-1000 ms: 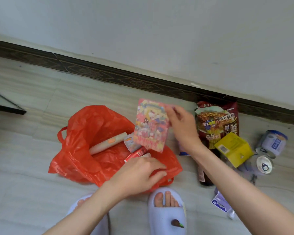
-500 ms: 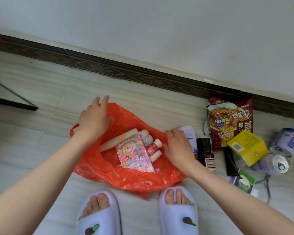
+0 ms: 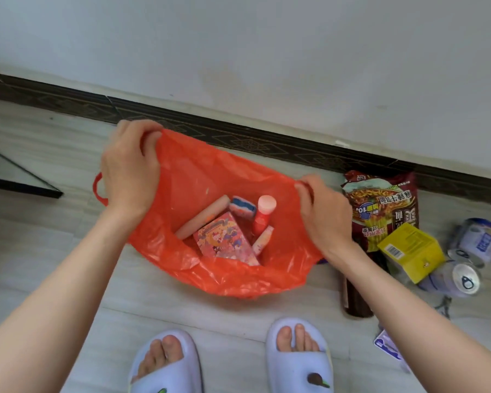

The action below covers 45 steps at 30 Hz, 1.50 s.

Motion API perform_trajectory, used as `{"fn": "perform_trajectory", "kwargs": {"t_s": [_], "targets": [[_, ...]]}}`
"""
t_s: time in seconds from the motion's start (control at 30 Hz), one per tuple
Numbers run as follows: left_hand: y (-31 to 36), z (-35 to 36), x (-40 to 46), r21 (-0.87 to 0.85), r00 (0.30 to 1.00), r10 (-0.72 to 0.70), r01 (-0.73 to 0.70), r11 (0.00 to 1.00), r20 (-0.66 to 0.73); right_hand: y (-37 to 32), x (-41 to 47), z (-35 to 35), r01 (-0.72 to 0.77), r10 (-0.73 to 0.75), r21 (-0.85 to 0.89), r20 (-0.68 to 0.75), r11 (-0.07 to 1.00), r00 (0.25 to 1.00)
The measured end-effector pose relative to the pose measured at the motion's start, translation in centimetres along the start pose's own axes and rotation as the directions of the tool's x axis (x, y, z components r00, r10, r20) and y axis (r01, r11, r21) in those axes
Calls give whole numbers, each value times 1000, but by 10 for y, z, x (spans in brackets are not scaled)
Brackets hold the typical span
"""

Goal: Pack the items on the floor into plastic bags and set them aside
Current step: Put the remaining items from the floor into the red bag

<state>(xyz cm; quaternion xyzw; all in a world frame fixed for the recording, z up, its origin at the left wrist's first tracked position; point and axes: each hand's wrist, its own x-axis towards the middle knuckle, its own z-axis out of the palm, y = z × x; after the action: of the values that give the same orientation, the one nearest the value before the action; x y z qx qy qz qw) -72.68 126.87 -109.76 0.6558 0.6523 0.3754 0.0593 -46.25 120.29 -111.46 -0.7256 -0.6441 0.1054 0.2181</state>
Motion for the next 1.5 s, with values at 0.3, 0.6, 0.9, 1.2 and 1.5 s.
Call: {"fn": "perform_trajectory", "kwargs": {"t_s": [0.3, 0.6, 0.9, 1.2, 1.5], "targets": [[8, -12, -5, -43, 995, -17, 13, 999, -93, 8, 27, -18, 74, -41, 128, -245, 989, 969], [12, -1, -33, 311, 973, 38, -109, 944, 226, 34, 19, -18, -58, 69, 224, -40, 973, 997], [113, 36, -143, -159, 822, 458, -430, 889, 339, 115, -95, -37, -409, 398, 110, 108, 906, 911], [139, 114, -190, -57, 550, 395, -531, 845, 736, 152, -147, -20, -553, 540, -67, 341, 830, 769], [135, 153, -185, -38, 536, 302, -447, 894, 789, 160, -125, -2, -707, 627, -6, 467, 707, 623]]}}
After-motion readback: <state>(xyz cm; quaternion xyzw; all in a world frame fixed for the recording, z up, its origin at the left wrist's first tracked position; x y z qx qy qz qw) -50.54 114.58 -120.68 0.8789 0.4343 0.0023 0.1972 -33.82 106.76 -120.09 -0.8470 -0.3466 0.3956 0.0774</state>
